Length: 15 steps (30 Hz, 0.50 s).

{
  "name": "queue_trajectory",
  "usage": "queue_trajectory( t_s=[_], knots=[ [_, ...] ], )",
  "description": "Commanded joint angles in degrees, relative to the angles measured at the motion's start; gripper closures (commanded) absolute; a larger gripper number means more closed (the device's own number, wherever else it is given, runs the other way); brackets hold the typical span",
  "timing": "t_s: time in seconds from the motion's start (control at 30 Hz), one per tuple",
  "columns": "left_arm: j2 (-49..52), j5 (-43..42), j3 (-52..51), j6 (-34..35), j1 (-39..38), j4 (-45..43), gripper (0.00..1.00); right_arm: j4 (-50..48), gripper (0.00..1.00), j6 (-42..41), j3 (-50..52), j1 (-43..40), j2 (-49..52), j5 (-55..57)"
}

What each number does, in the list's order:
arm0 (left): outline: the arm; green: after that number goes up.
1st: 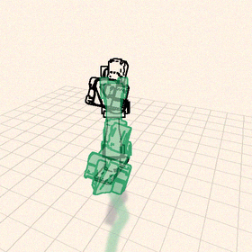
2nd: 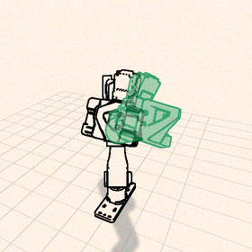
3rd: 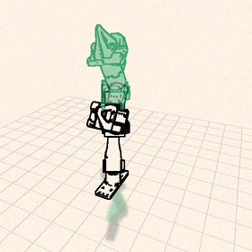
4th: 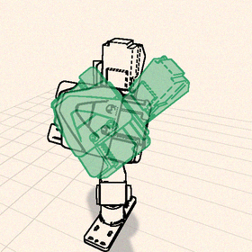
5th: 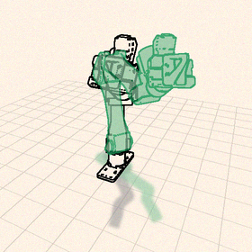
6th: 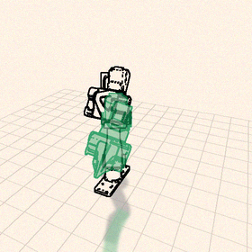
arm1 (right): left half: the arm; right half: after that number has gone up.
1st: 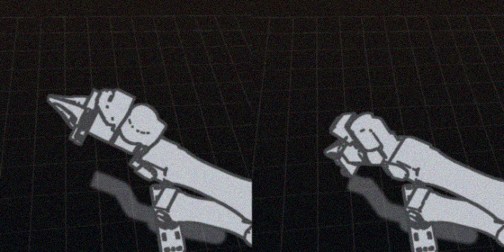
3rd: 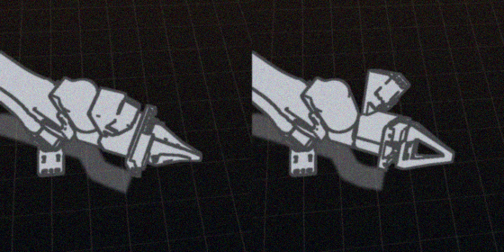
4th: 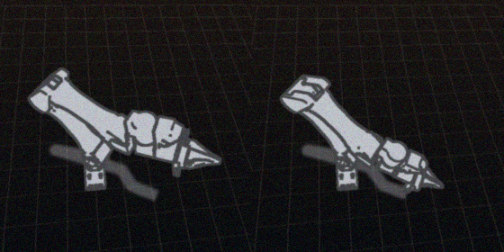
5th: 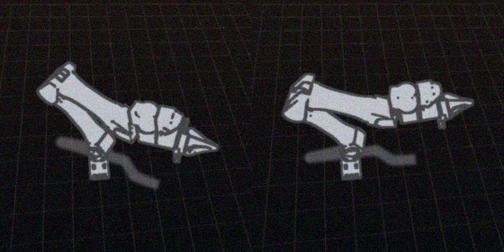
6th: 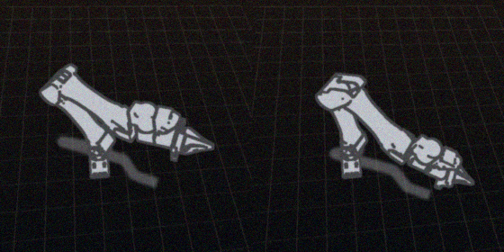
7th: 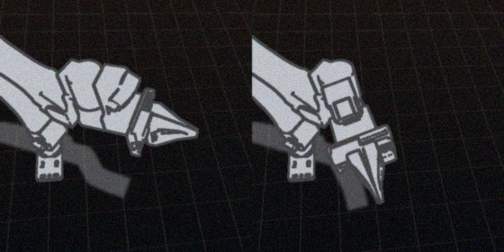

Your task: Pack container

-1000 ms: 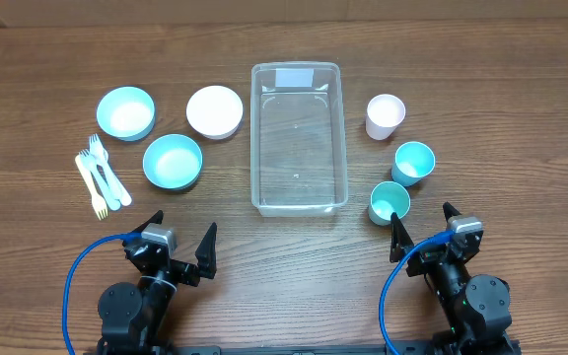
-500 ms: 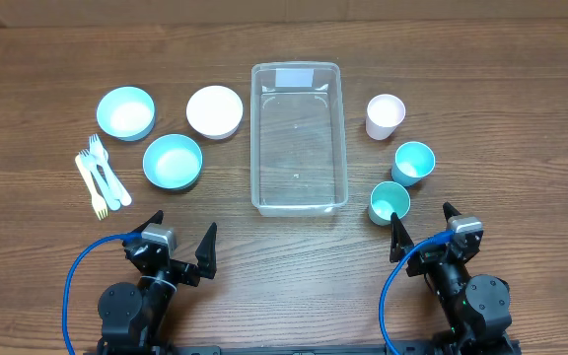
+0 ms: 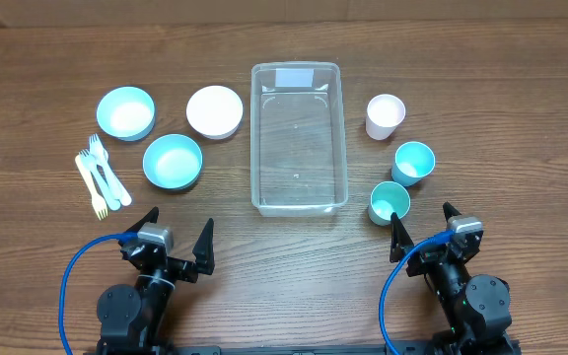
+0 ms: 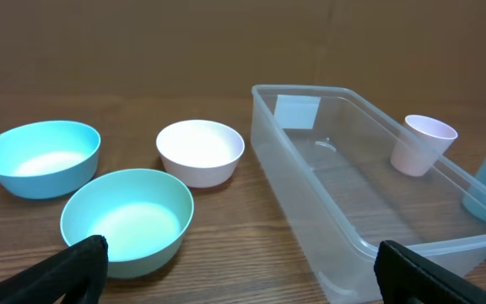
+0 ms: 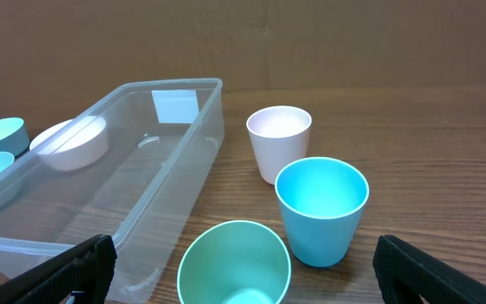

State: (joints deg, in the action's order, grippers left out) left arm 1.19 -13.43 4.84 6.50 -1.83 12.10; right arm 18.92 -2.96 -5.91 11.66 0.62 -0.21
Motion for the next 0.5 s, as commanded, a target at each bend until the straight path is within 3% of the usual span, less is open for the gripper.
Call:
queue_trajectory(
  t_s=[0.0,0.13,0.17,0.3,0.47],
  knots=[
    [5.55,3.39,4.87,-3.41,0.33,0.02,0.0,-0.37,0.0,-0.04,0.24,0.0,-0.39,-0.28],
    [28.15,9.42,22.84,-9.27,0.33,4.76,0.0,-0.37,0.0,-0.04,0.24,0.0,-0.39,-0.28],
    [41.7,11.61,34.77,-12.37,0.33,11.21,0.0,-0.37,0.0,-0.04,0.24,0.0,-0.39,-0.26],
    [68.89,7.56,61.09,-17.68,0.33,23.71,0.0,-0.37,0.0,-0.04,0.24,0.0,-0.39,-0.26],
    [88.59,4.94,71.89,-17.77,0.37,19.98,0.0,-0.37,0.0,-0.04,0.24,0.0,-0.39,-0.28]
  ],
)
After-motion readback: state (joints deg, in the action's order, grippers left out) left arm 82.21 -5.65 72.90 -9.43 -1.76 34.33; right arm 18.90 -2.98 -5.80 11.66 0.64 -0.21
